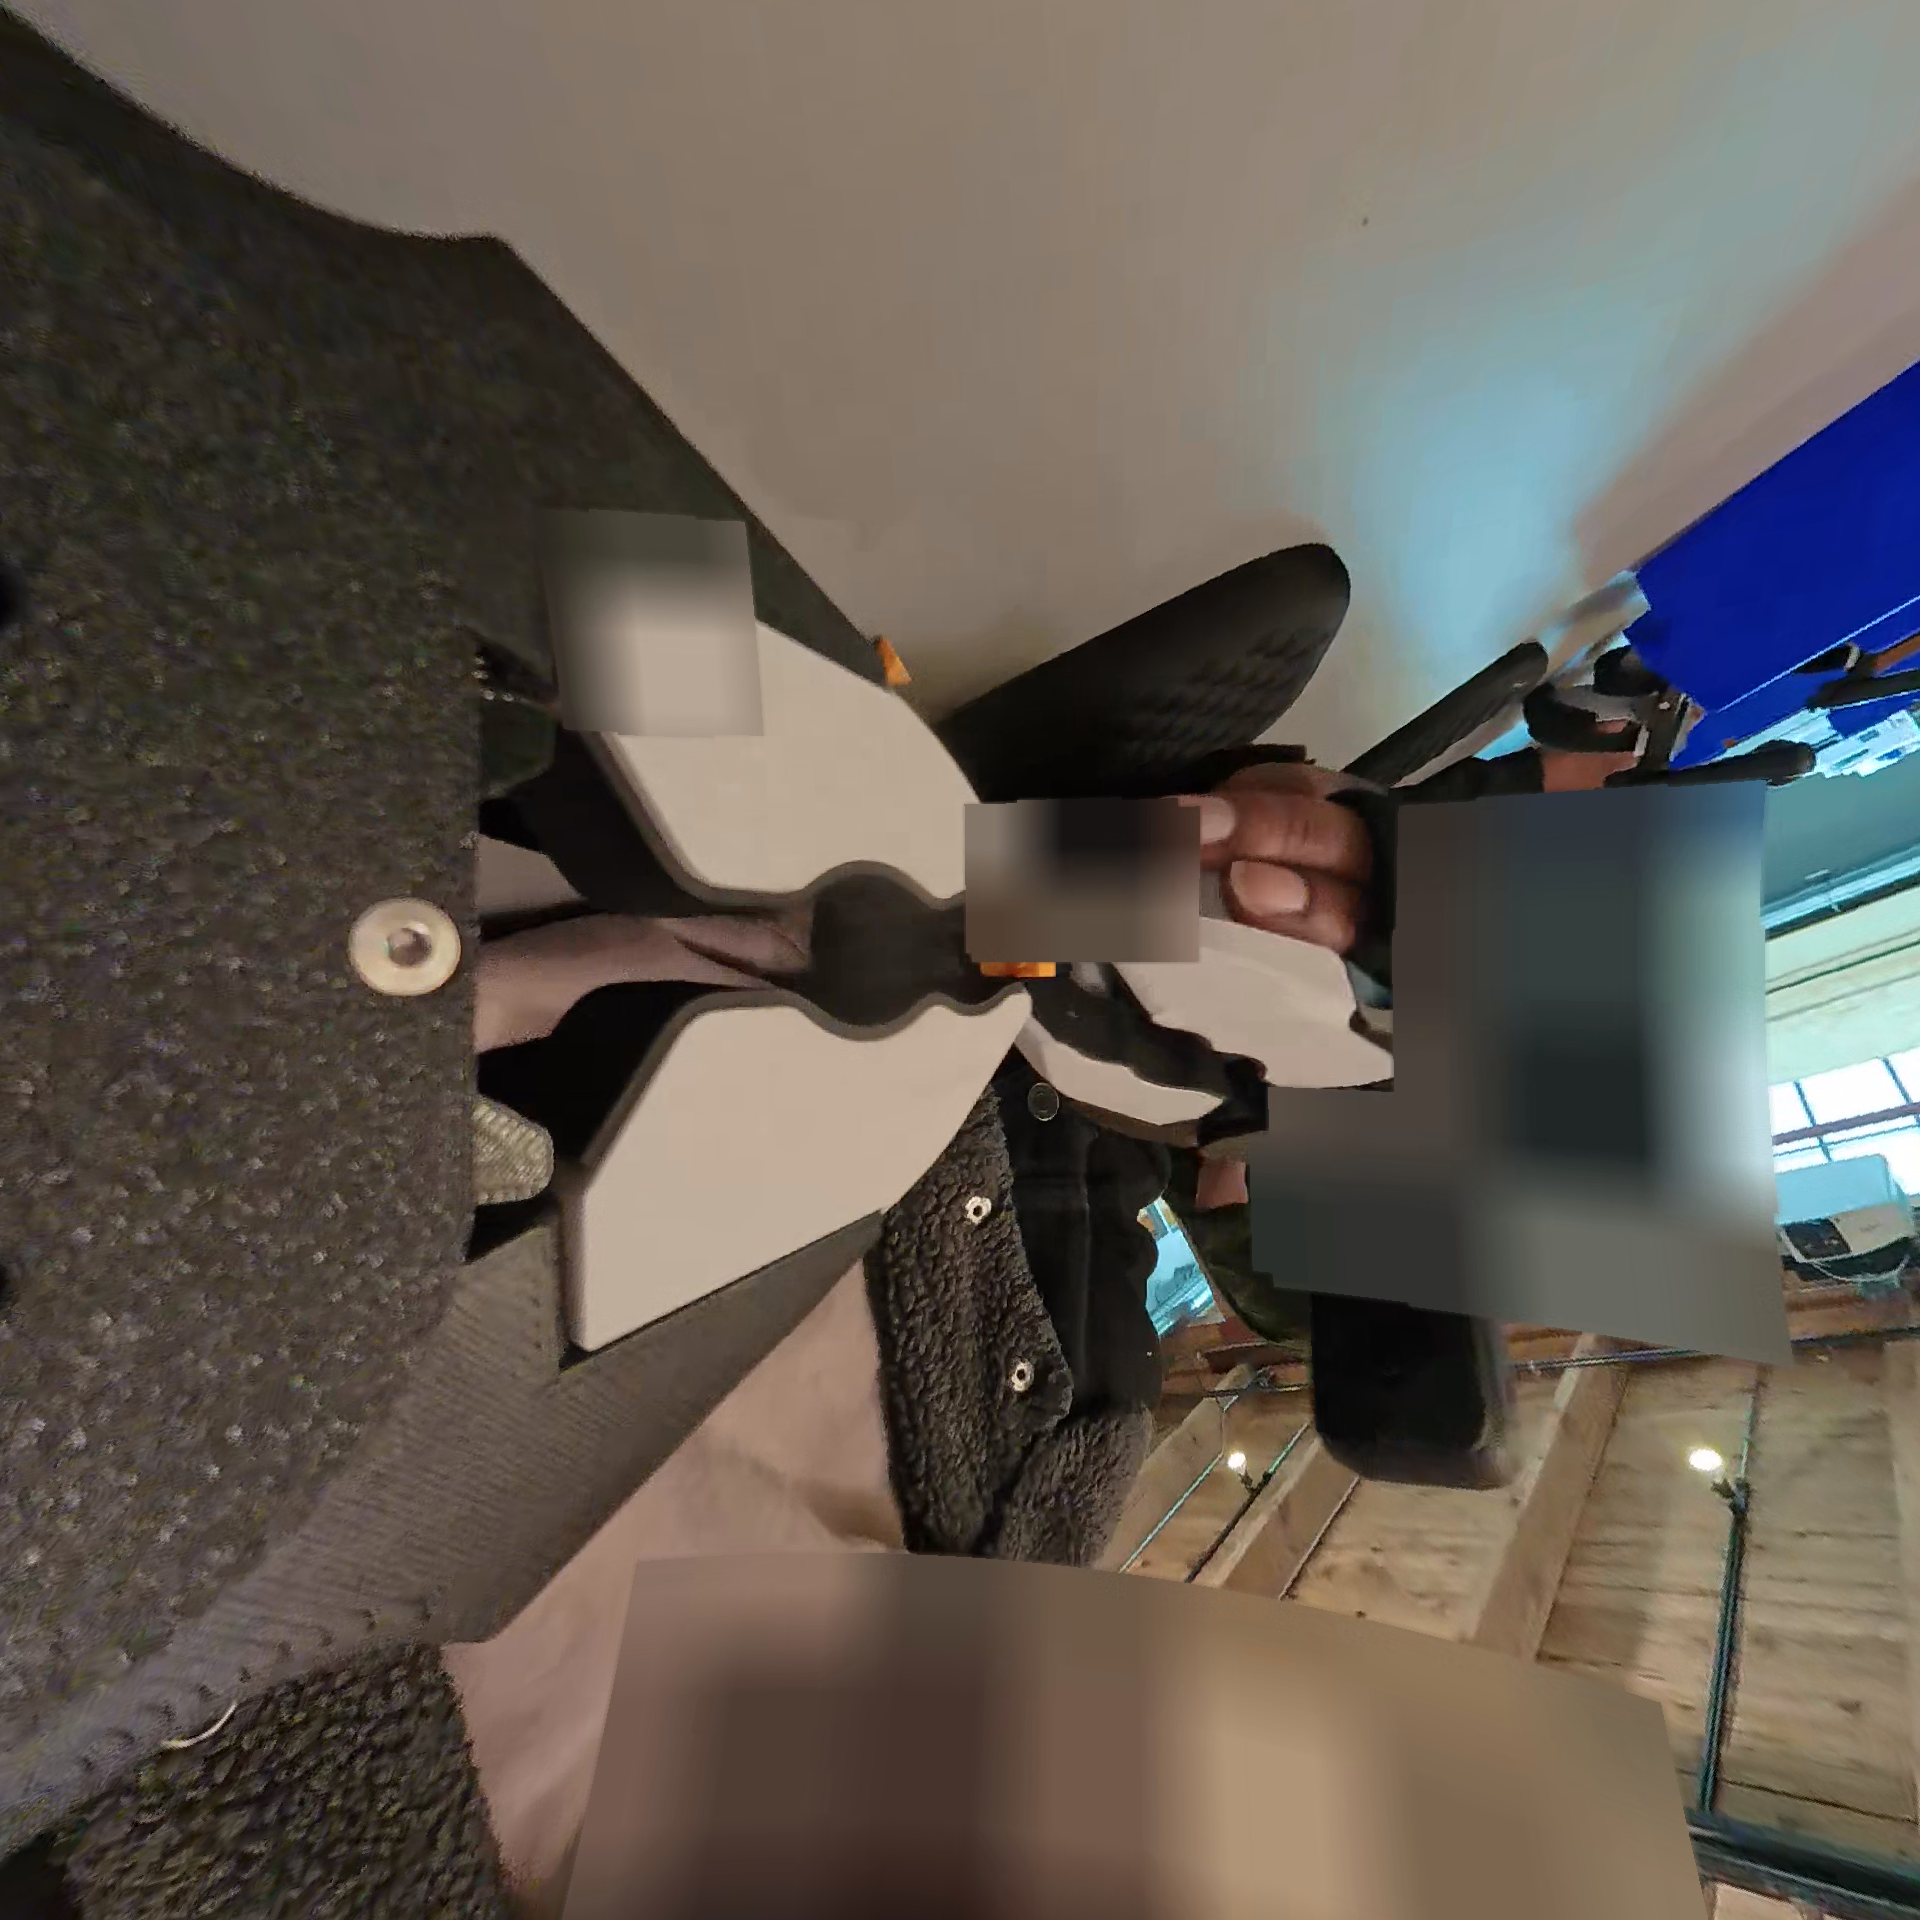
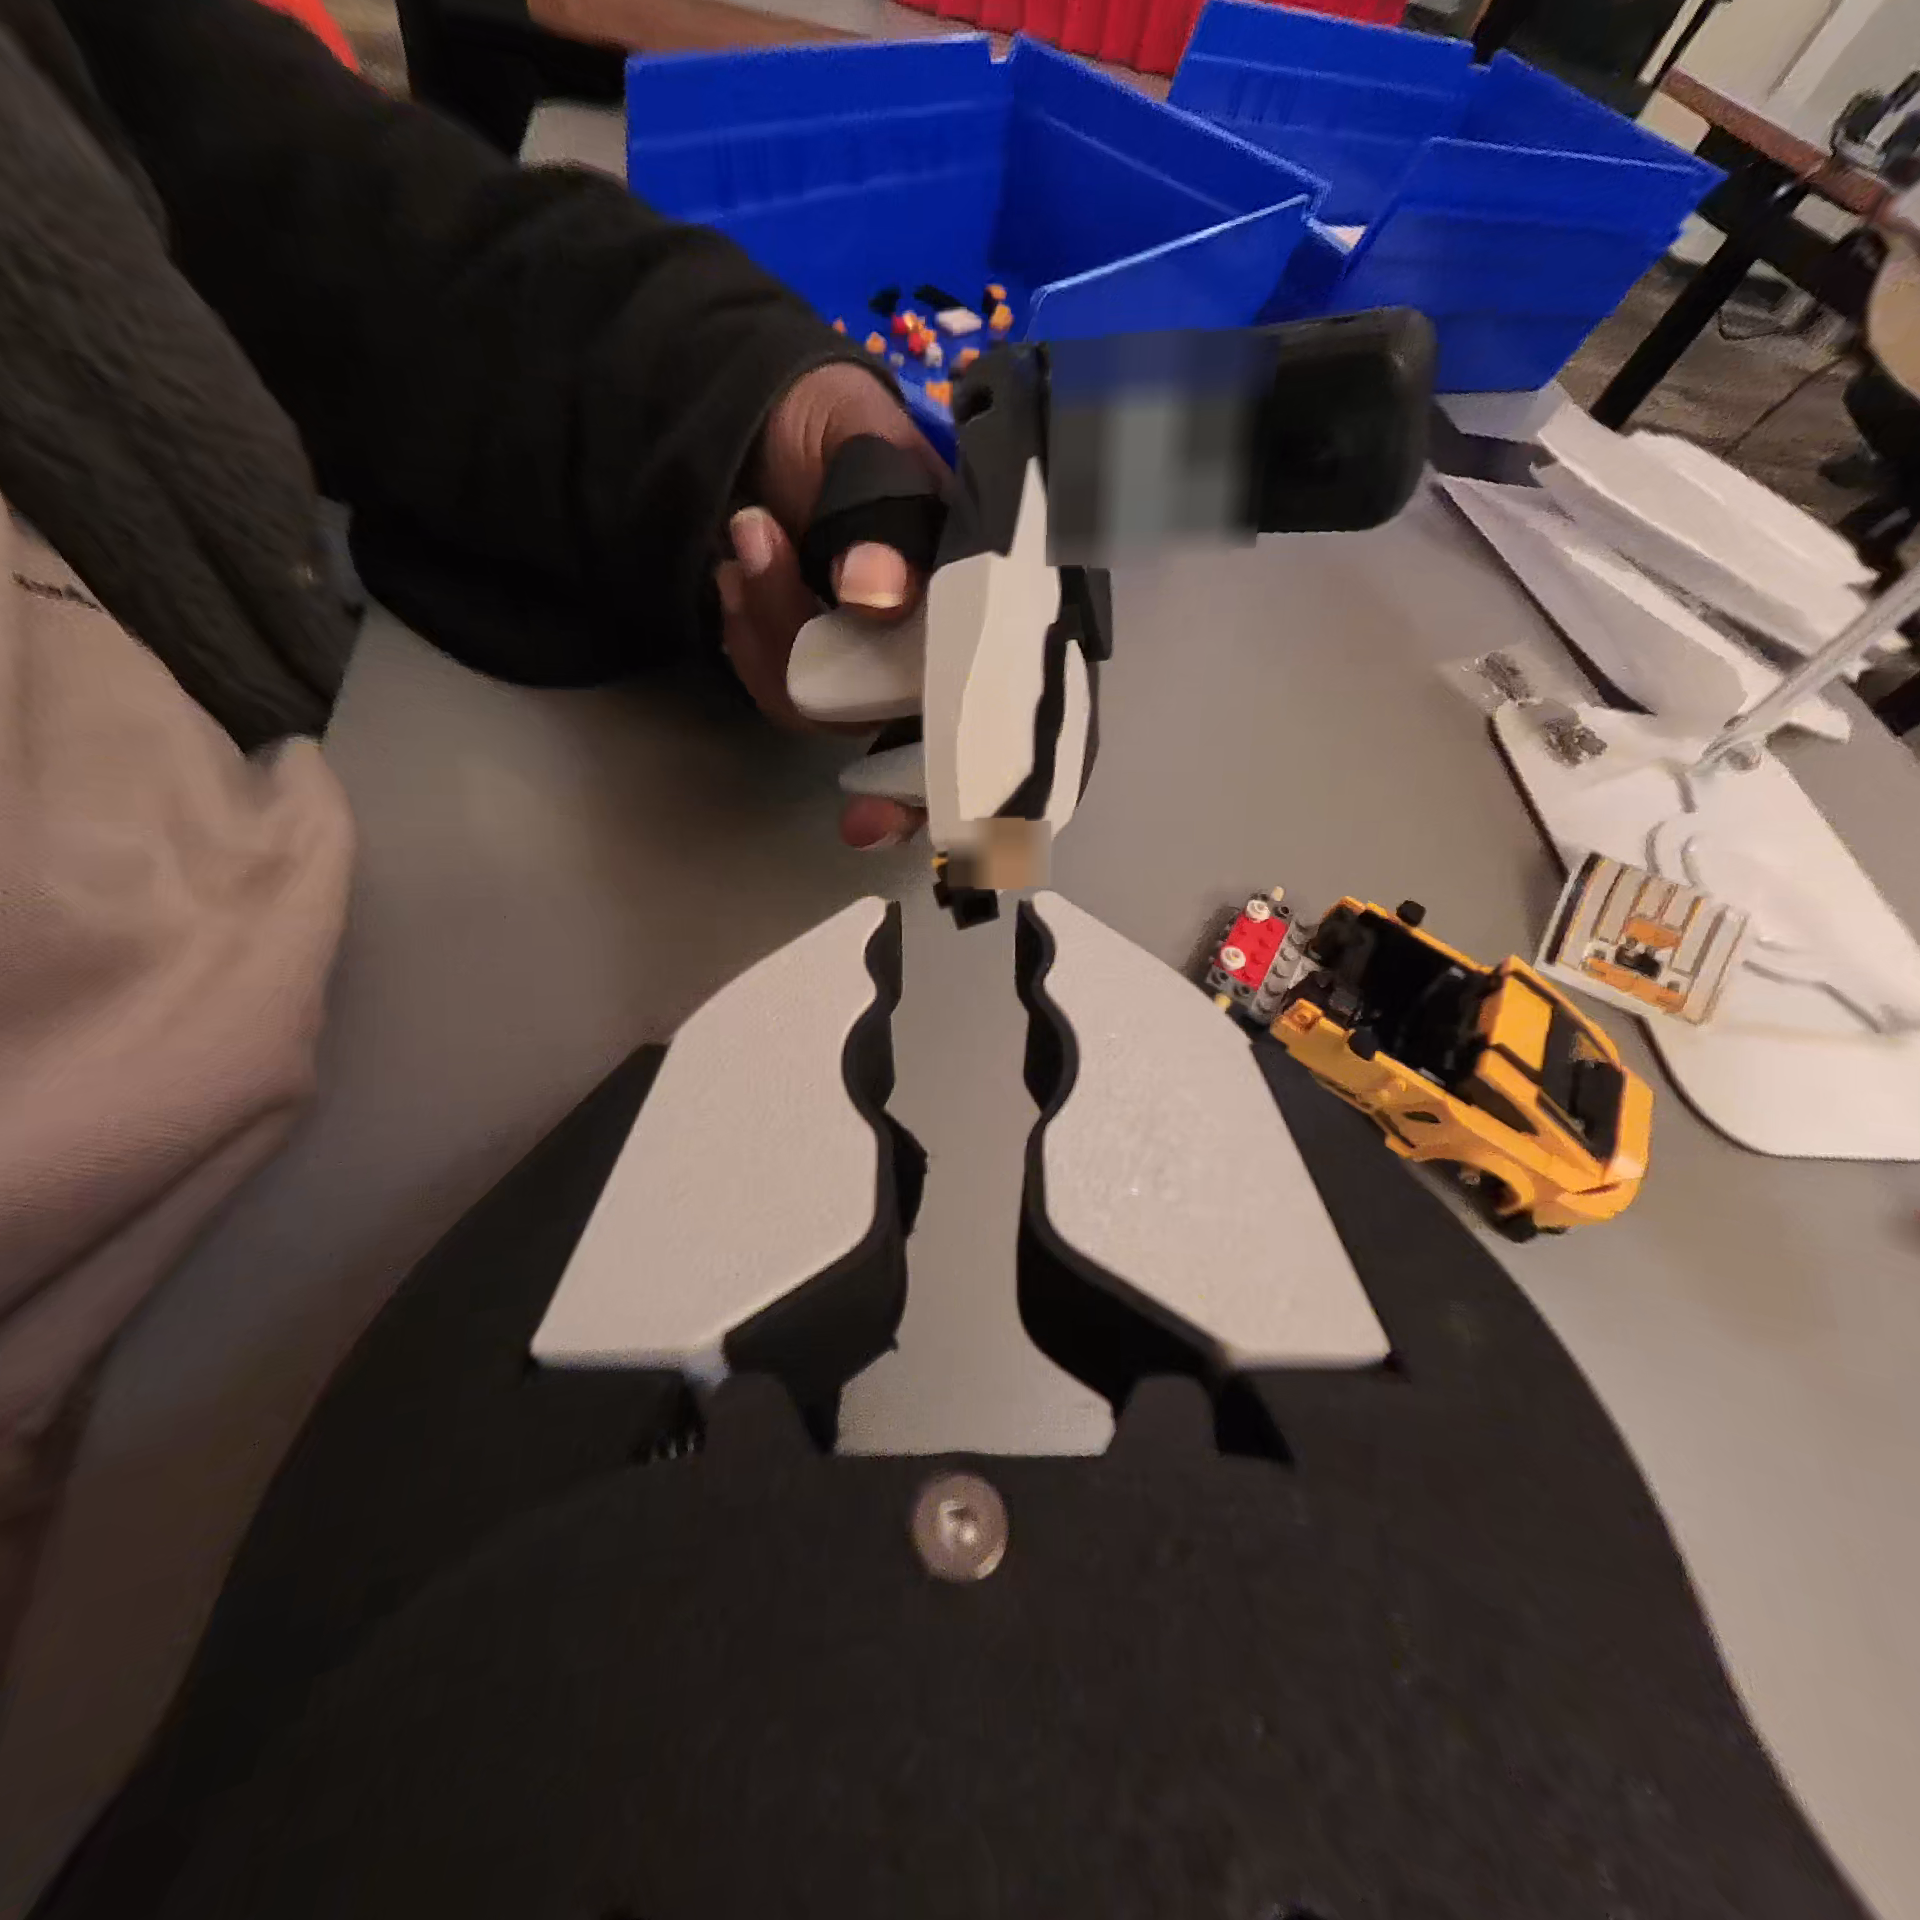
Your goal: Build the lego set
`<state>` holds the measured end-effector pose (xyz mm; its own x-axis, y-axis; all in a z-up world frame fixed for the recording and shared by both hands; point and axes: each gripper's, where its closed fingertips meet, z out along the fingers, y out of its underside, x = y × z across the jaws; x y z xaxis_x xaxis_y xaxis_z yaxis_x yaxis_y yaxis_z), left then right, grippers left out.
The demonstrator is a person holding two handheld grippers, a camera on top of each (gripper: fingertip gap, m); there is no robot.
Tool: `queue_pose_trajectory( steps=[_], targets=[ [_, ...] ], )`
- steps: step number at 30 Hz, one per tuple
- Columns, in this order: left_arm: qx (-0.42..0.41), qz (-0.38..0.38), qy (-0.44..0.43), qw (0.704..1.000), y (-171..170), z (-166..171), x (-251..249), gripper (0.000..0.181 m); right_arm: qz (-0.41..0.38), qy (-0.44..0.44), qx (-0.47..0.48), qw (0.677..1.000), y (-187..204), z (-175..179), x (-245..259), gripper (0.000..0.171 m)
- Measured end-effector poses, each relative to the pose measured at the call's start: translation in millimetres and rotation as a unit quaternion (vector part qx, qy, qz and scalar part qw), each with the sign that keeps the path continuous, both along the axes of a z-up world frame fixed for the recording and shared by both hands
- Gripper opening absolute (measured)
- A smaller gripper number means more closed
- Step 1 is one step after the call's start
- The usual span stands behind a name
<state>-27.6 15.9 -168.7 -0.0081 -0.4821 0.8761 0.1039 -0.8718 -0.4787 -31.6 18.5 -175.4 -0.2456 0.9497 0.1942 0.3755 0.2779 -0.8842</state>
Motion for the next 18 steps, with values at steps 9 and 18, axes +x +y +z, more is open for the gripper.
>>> queue_pose_trajectory(
  steps=[9,18],
  targets=[
    [-0.019,0.017,-0.006,1.000,1.8,6.6,7.1,0.007,-0.031,0.006,0.082,0.996,2.7,3.3,-0.8,0.010],
    [0.004,0.090,0.008,0.996,7.0,-2.3,1.0,0.020,-0.134,0.053,0.107,0.984,13.1,-1.9,-3.3,0.010]
  ],
)
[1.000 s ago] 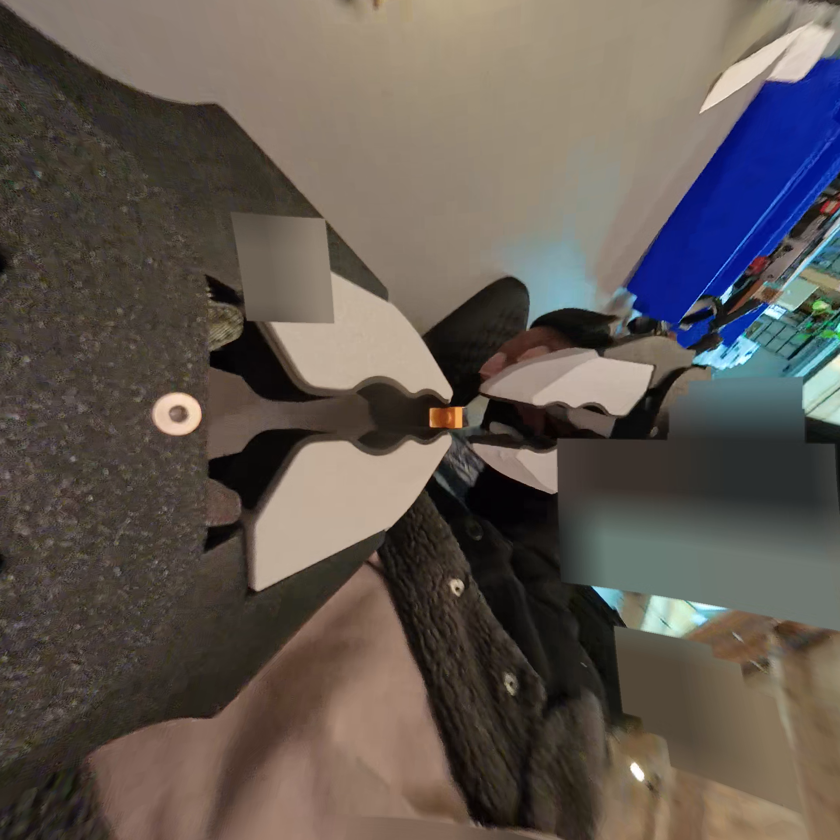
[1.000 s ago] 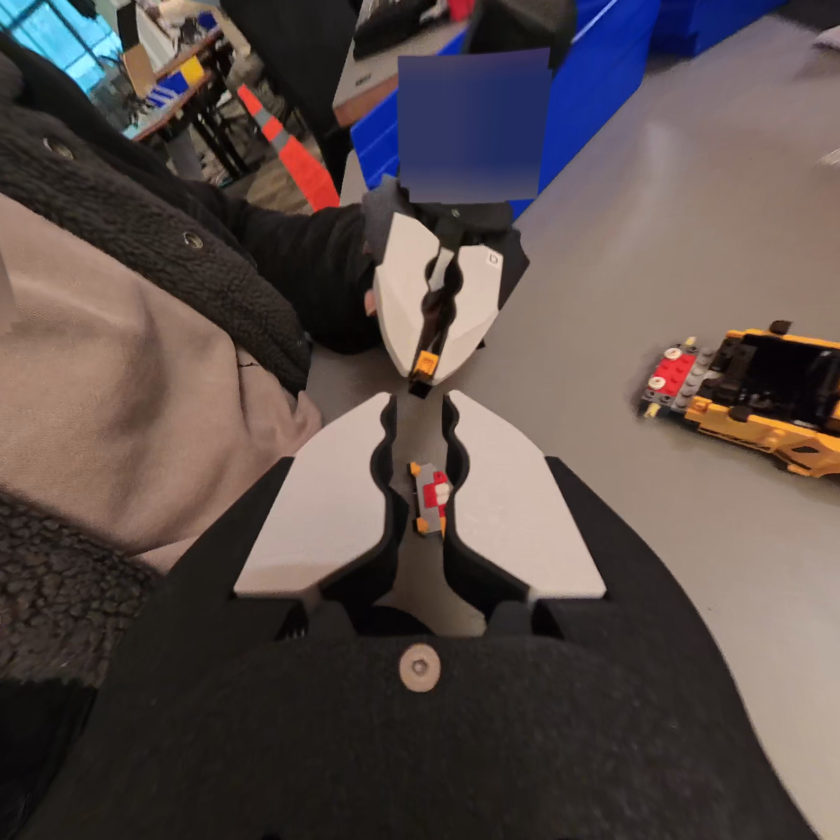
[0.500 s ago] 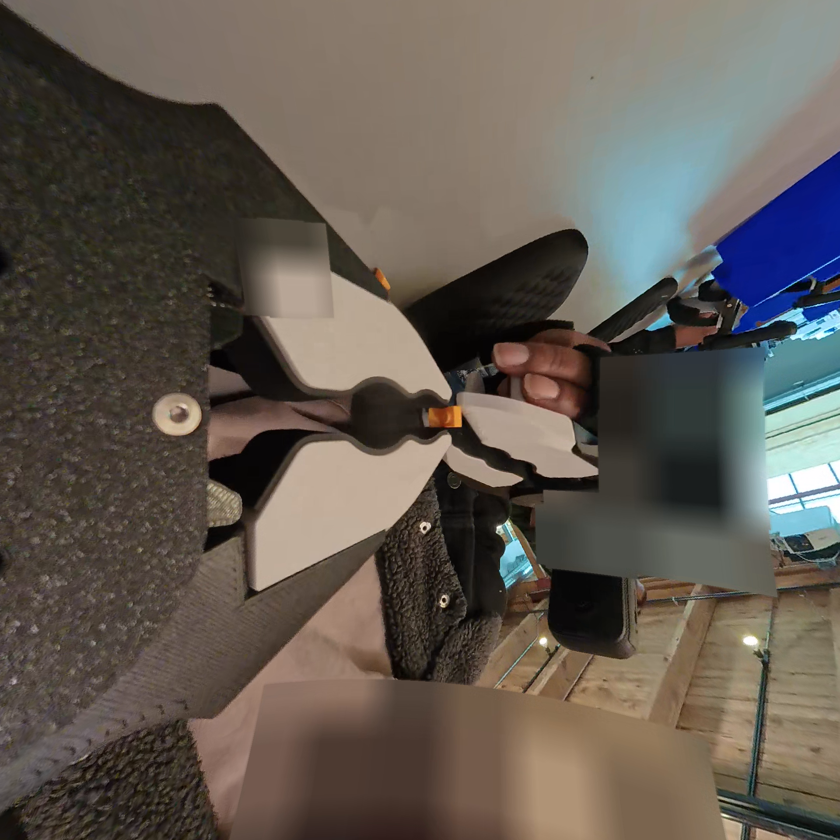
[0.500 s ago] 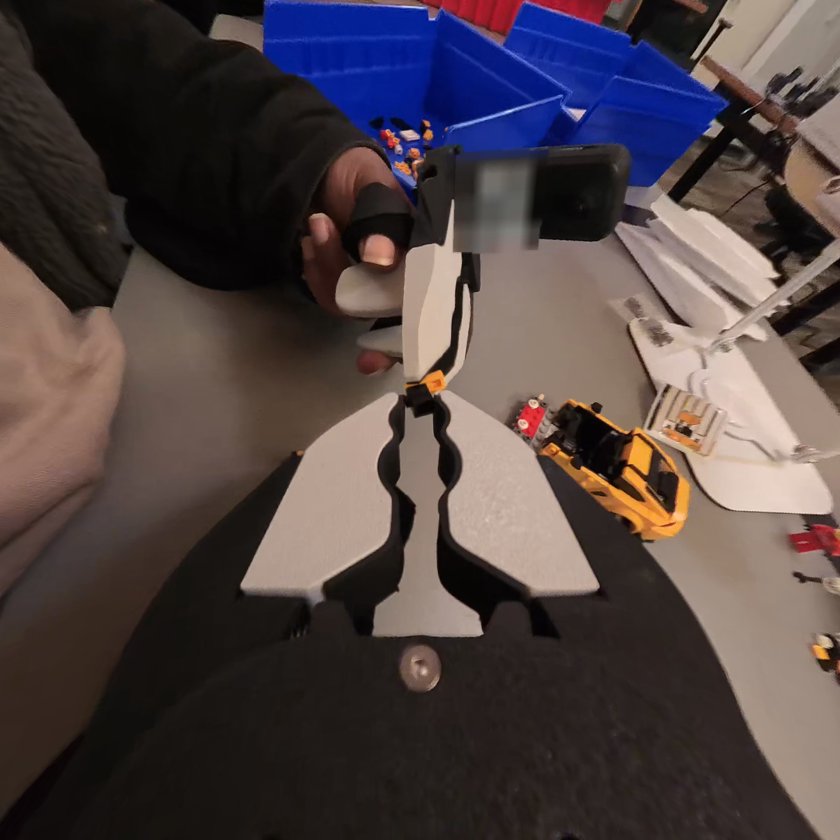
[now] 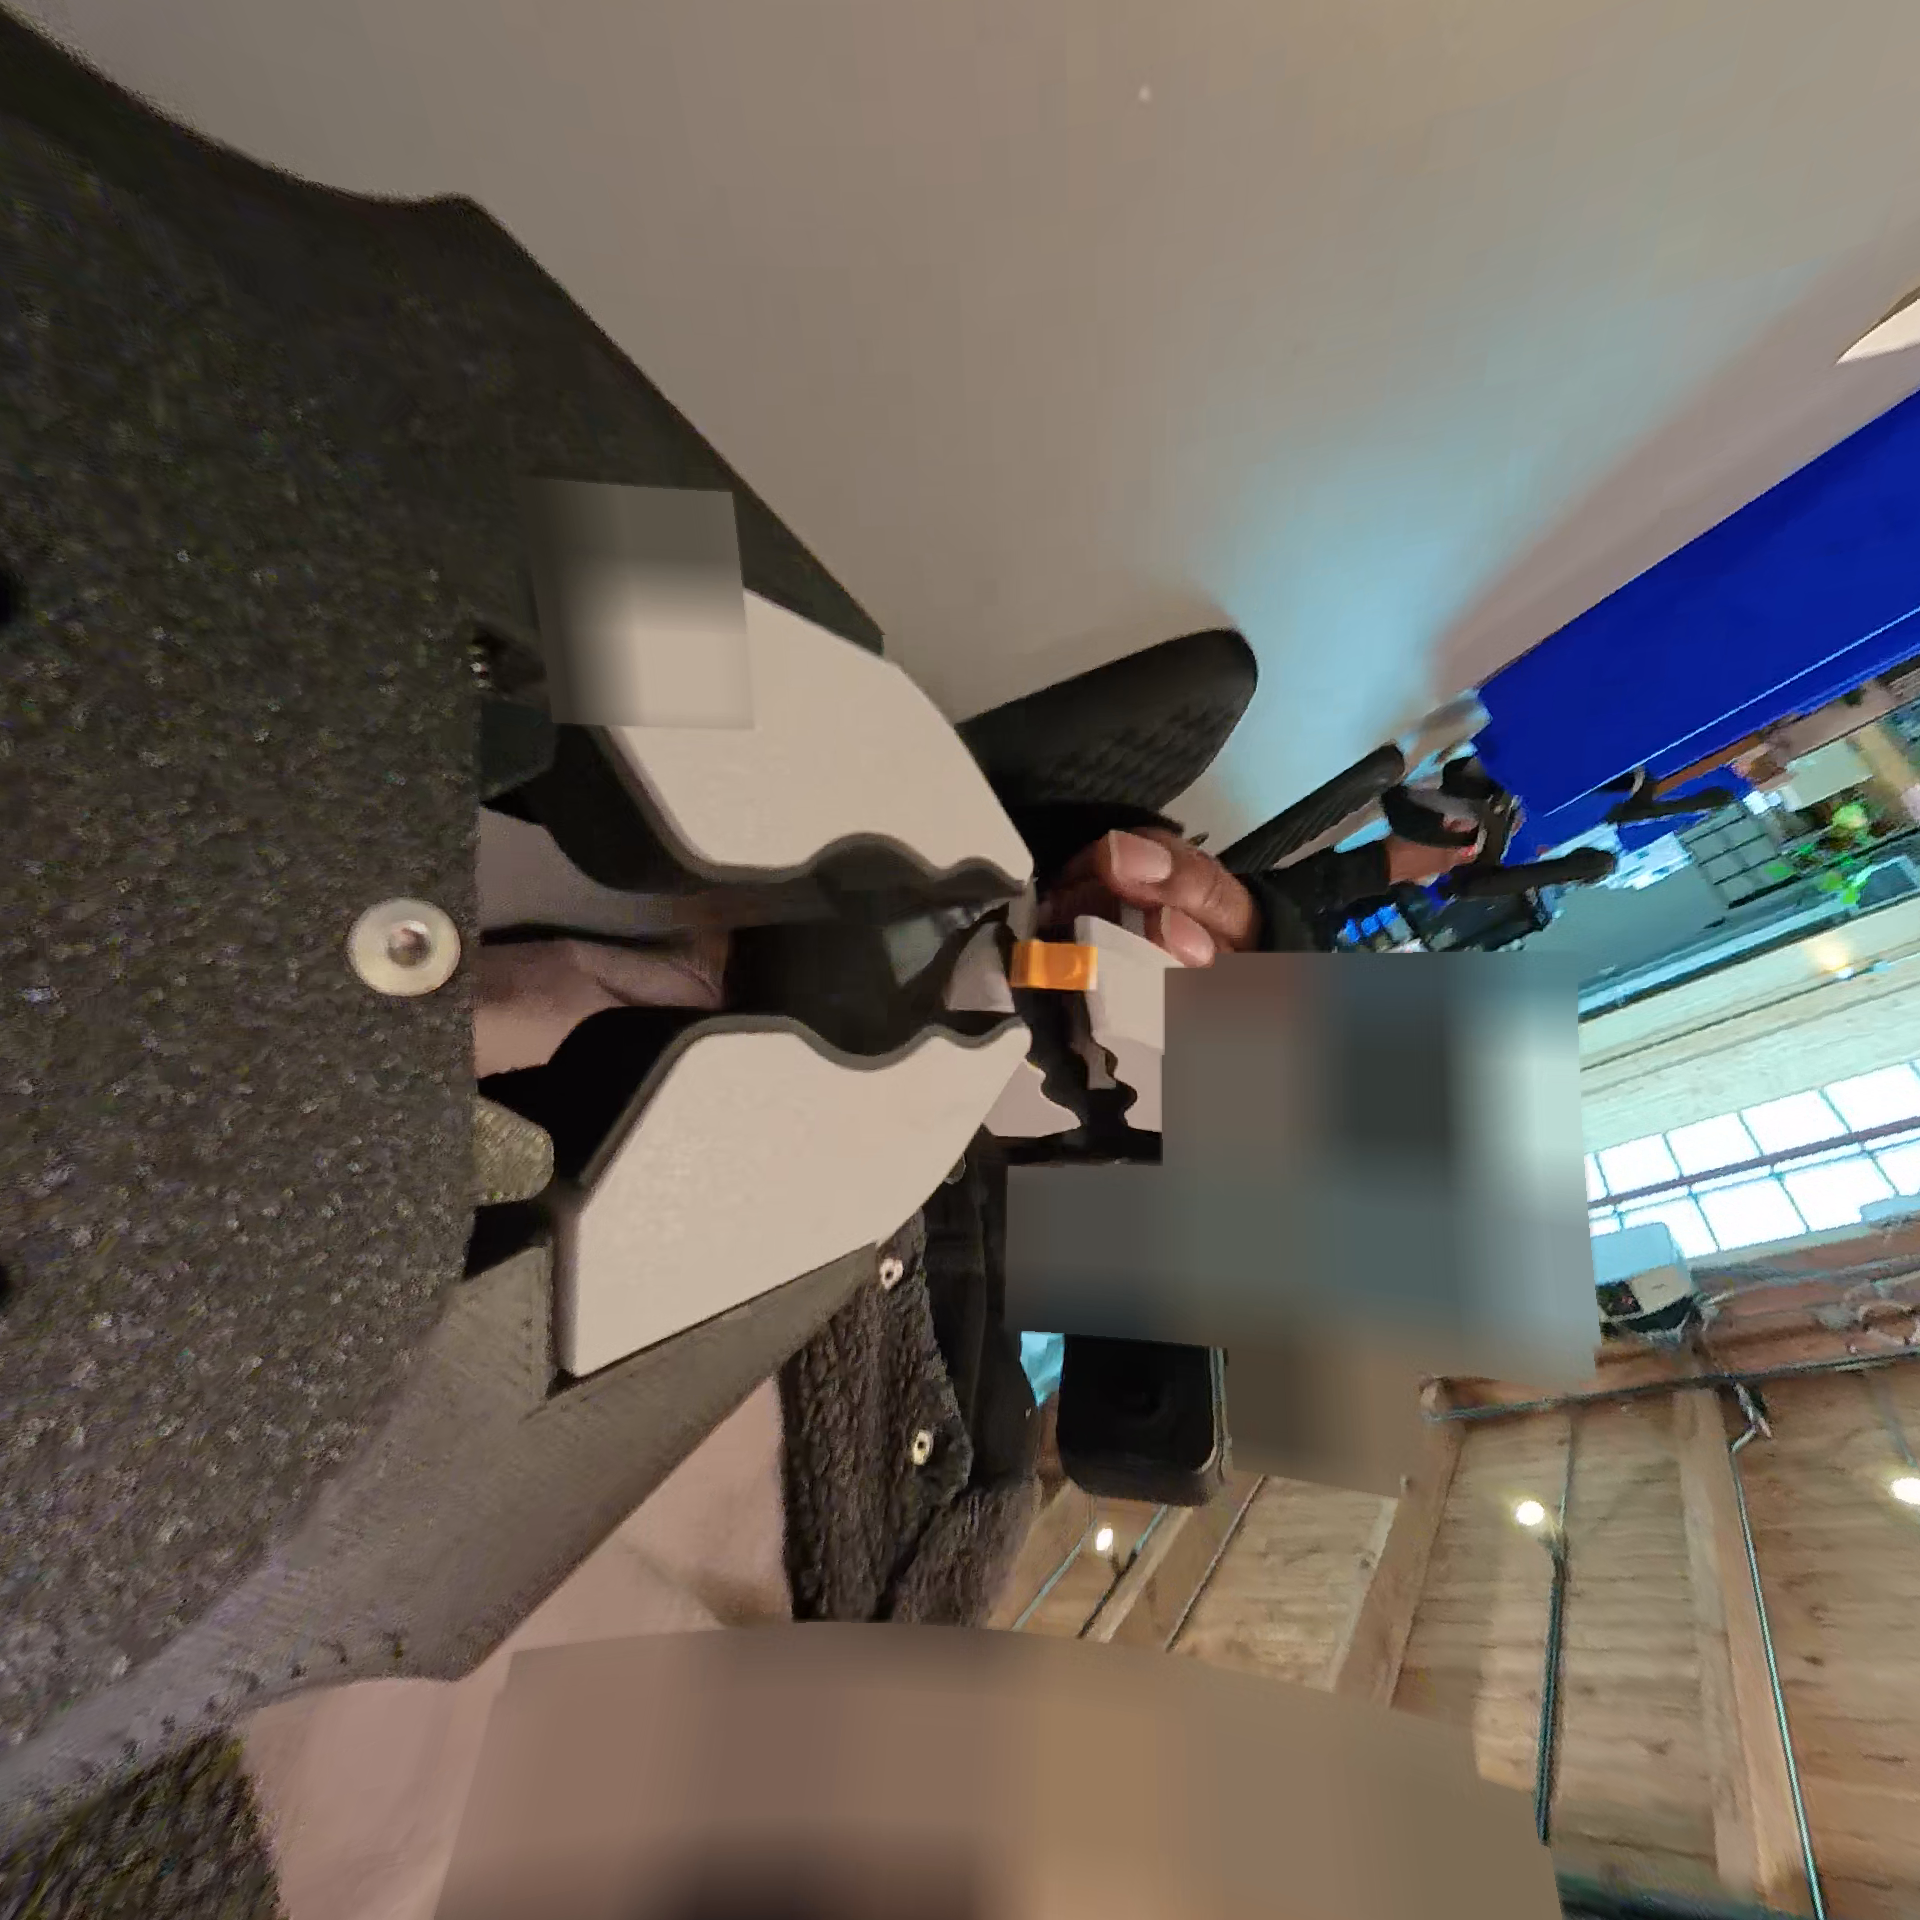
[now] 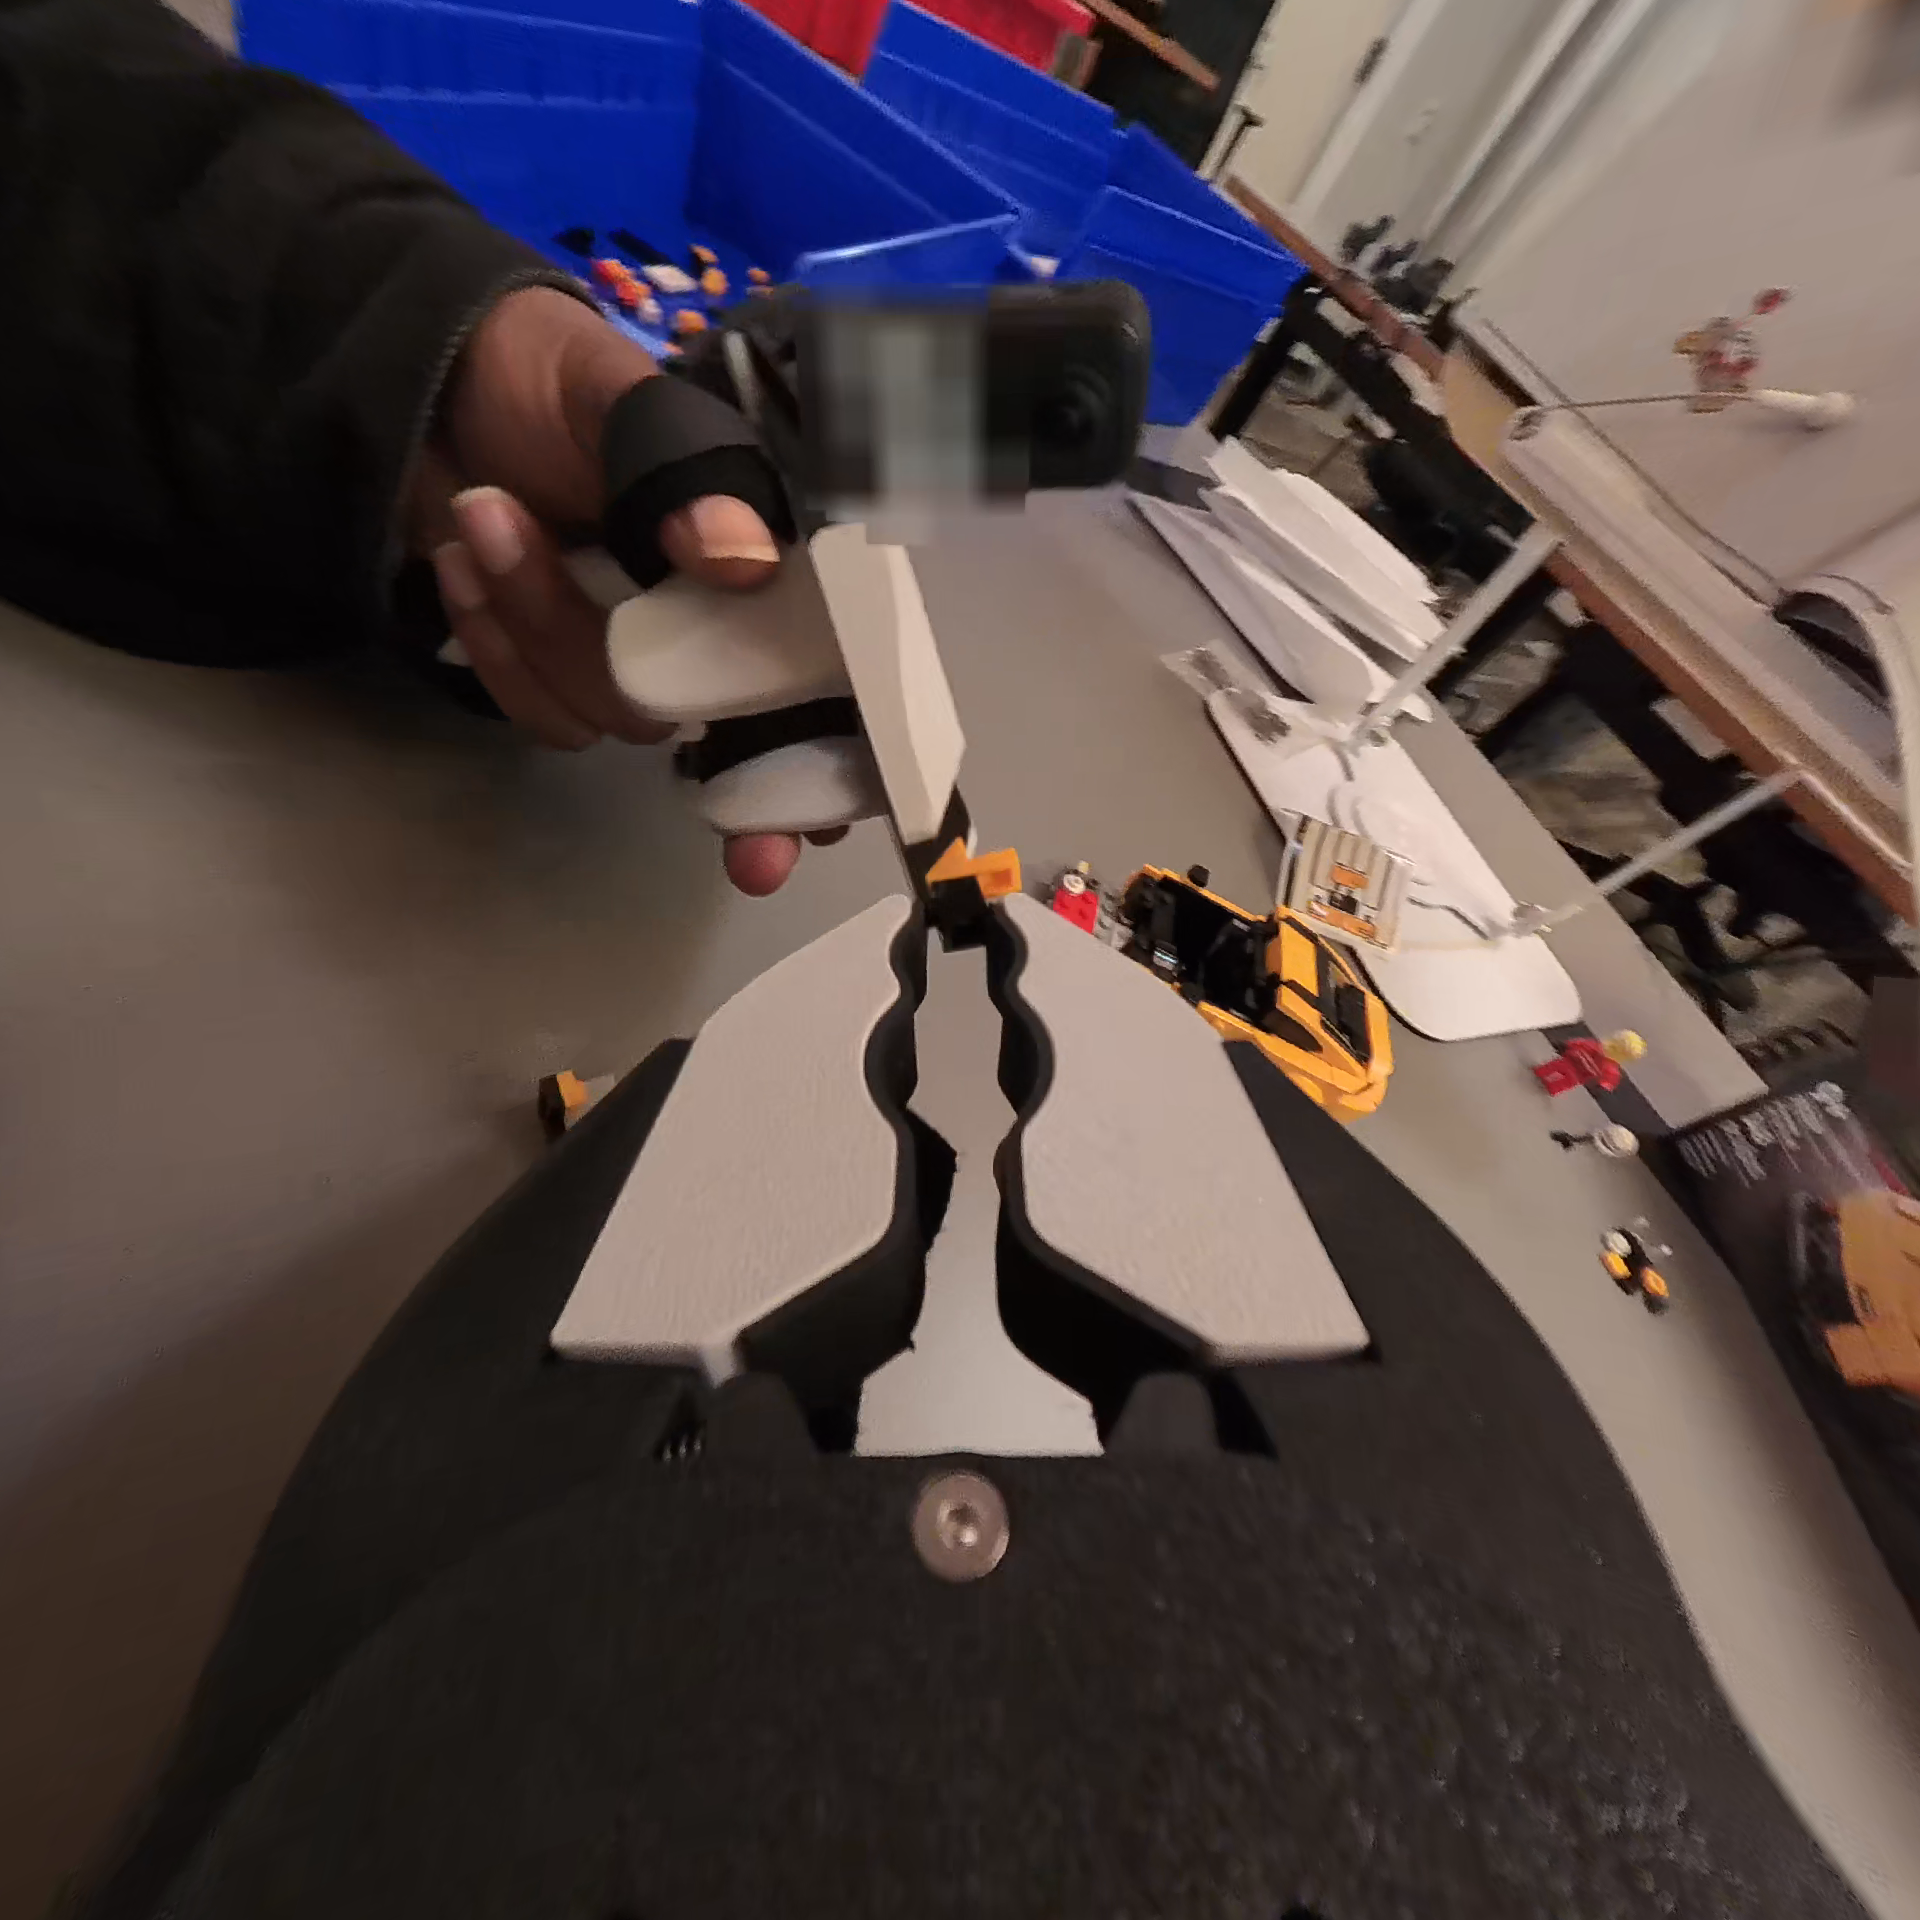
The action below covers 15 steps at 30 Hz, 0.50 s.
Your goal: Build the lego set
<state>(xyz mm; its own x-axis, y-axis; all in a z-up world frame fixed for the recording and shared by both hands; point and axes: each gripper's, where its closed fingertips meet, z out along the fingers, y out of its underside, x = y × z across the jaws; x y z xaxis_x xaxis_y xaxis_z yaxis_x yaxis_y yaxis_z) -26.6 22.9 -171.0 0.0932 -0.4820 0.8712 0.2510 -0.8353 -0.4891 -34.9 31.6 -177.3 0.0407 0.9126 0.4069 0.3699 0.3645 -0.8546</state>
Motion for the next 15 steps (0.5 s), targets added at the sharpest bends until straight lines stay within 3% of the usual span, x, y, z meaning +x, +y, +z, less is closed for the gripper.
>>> queue_pose_trajectory(
  steps=[3,5,8,12,15],
  targets=[
    [0.018,0.029,0.010,0.999,-3.0,2.9,2.2,0.020,-0.026,0.021,-0.007,0.999,-6.1,-0.5,-2.2,0.010],
    [0.029,0.046,0.024,0.998,-2.7,2.9,3.2,0.009,-0.040,0.026,0.008,0.999,-7.9,-0.2,-3.9,0.010],
    [0.035,0.035,0.042,0.998,-5.8,3.6,2.6,0.008,-0.050,0.026,0.014,0.998,-10.5,0.4,-4.9,0.011],
    [0.044,-0.053,0.117,0.991,-17.0,-3.0,-4.9,0.008,-0.037,-0.001,-0.009,0.999,-12.0,-6.0,2.3,0.020],
    [0.023,-0.171,0.241,0.955,-25.6,-29.0,-25.8,0.008,-0.028,-0.021,-0.033,0.999,-9.5,-11.2,14.2,0.019]
  ],
)
